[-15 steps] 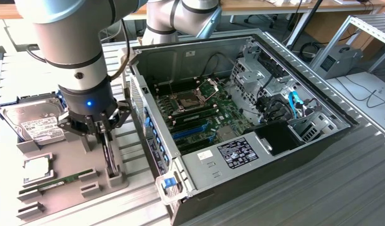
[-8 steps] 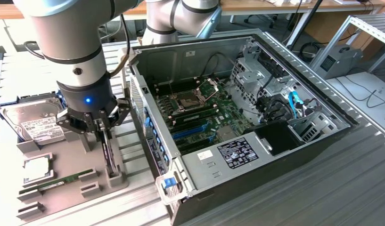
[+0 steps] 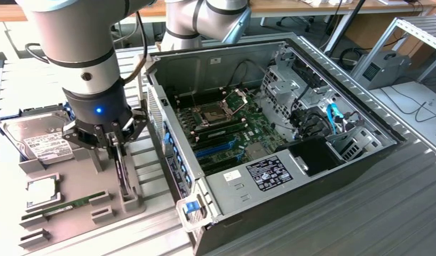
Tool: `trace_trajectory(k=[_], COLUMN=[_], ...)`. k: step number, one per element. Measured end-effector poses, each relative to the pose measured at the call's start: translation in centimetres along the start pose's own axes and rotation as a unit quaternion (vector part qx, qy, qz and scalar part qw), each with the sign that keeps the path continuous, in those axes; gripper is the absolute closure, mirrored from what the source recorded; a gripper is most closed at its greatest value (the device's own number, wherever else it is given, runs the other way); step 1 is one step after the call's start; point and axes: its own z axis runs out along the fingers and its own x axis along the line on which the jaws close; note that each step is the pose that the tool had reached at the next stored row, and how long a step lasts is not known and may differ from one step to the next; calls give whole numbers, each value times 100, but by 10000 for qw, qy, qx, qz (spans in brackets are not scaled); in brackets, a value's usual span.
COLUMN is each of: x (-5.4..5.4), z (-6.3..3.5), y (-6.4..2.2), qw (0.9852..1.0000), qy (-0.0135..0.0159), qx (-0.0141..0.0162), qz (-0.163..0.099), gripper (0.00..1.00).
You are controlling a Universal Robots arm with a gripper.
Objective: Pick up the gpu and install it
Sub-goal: 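Pick up the gpu and move the gpu toward the slot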
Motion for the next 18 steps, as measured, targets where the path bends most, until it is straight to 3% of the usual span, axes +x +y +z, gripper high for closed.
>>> trace_trajectory(k=[18], x=[-3], z=[-113], y=[-1], qw=[10000], qy=[0], qx=[0], qz=[0], gripper=[73])
